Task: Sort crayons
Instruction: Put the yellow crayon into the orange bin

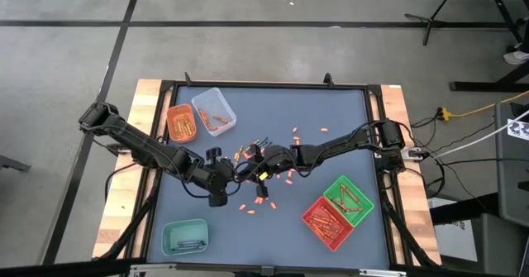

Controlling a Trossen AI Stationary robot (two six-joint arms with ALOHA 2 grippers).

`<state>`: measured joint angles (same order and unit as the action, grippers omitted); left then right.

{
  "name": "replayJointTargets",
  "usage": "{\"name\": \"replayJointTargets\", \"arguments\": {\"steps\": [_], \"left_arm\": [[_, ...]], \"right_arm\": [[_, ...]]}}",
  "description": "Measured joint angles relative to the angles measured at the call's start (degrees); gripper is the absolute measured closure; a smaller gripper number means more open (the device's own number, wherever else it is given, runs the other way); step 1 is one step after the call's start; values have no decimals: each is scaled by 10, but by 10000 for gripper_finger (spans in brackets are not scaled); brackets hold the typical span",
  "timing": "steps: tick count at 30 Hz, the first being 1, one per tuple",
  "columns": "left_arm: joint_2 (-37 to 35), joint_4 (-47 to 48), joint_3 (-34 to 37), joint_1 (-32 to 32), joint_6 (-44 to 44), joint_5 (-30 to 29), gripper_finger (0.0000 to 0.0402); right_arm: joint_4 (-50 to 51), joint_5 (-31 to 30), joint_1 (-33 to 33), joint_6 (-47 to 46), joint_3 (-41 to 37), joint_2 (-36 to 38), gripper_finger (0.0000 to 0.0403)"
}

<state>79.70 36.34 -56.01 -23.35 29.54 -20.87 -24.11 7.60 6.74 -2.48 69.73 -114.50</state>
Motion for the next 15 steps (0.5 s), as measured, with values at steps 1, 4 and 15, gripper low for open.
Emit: {"name": "replayJointTargets", "arguments": {"steps": [1, 4, 15], "left_arm": [[0, 0, 0, 0, 0, -1, 349], [0, 0, 0, 0, 0, -5, 371], [0, 1, 0, 0, 0, -6, 391]], "right_arm": [[0, 0, 0, 0, 0, 0, 379], [1, 0, 0, 0, 0, 0, 379], [2, 0, 0, -3, 0, 0, 373]]}}
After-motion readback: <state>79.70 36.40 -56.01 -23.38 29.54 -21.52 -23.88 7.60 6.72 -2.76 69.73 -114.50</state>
